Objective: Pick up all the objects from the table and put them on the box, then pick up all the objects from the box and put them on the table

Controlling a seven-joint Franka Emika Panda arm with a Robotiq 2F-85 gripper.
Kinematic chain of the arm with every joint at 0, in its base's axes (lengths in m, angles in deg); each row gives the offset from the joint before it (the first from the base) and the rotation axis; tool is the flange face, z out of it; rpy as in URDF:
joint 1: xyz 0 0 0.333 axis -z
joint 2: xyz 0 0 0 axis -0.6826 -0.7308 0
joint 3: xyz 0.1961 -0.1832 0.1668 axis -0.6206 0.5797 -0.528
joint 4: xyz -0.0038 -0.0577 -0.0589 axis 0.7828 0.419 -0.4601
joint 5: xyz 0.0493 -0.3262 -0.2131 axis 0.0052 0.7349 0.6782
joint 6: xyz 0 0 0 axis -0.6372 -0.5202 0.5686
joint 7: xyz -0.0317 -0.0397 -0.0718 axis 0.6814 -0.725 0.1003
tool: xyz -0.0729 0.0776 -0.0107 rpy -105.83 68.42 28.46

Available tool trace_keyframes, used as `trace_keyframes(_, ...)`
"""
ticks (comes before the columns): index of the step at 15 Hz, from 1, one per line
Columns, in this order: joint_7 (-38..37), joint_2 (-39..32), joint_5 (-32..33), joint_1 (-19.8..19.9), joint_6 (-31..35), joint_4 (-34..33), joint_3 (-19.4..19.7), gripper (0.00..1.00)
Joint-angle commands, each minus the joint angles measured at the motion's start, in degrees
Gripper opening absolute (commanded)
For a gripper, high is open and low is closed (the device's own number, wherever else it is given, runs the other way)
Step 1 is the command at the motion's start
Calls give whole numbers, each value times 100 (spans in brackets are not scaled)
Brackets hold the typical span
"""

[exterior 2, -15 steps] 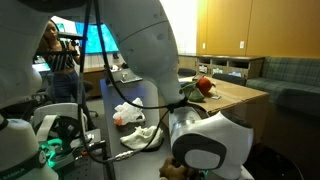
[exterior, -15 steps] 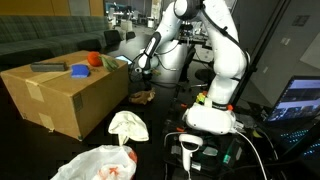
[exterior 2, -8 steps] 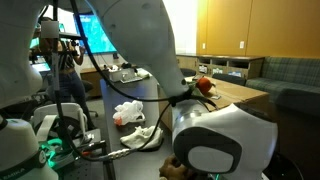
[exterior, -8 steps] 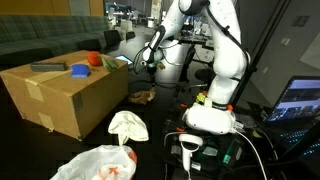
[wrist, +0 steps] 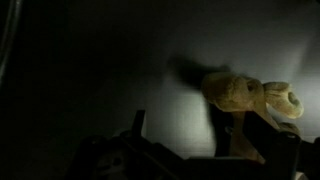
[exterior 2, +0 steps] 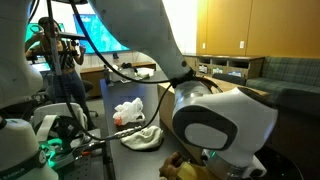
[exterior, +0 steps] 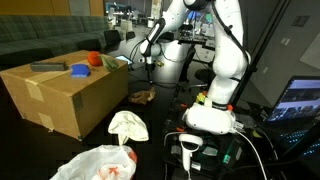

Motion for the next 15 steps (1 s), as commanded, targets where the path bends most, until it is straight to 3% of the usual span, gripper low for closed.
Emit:
trace_keyframes(1,269,216,-464,-71,-235,250,-134,100)
trace_keyframes(10,159,142,-778,-353,-606,497,-88,100)
trace_keyframes(15,-959,-233,-518,-905,51,488,147,100)
